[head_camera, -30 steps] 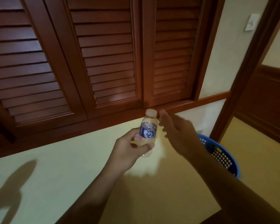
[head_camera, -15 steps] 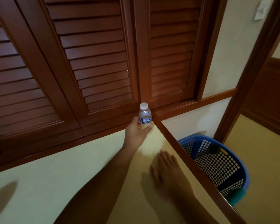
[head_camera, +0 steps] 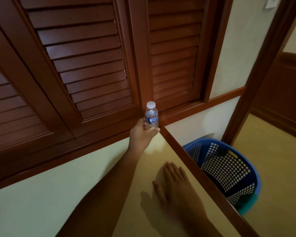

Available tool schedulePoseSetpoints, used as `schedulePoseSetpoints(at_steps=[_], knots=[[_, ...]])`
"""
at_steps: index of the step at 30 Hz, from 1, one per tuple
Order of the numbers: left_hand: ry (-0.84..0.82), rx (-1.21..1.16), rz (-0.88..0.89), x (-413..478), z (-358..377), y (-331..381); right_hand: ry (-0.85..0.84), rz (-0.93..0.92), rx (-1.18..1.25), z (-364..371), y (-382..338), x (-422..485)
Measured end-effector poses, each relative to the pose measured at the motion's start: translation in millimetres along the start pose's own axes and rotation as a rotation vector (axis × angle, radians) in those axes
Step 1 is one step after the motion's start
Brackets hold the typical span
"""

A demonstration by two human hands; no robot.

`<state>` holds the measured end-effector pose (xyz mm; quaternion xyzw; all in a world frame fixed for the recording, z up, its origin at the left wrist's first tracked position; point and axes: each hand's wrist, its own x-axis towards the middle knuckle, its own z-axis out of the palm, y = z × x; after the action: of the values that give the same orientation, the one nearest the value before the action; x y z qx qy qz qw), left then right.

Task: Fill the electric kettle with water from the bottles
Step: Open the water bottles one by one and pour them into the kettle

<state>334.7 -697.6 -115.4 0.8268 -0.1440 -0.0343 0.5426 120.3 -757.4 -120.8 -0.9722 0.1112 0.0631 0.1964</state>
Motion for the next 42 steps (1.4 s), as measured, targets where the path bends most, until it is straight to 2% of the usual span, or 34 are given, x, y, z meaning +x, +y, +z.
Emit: schedulePoseSetpoints(at_steps=[5, 10, 14, 21, 27, 35, 42], knots=[[0.045, 0.013, -0.023, -57, -26, 8, 0.088, -0.008, 0.063, 3, 2, -6], [0.09, -0.002, 0.052, -157, -75, 8, 0.323, -0.155, 0.139, 16, 3, -17], [0.146, 0.043, 0.041, -229, -120, 0, 0.368, -0.288, 0.233, 23, -37, -39], [0.385, 0.047, 0.031, -339, -199, -21, 0.231, -0.666, 0.491, 47, -143, -92], [0.652, 0.128, 0.01, -434, -258, -24, 0.058, -0.907, 0.643, 67, -226, -152], [0.955, 0.111, -0.069, -540, -323, -16, -0.189, -1.089, 0.793, 91, -317, -225], [1.045, 0.104, -0.044, -606, -390, -35, -0.238, -1.156, 0.907, 125, -388, -285]])
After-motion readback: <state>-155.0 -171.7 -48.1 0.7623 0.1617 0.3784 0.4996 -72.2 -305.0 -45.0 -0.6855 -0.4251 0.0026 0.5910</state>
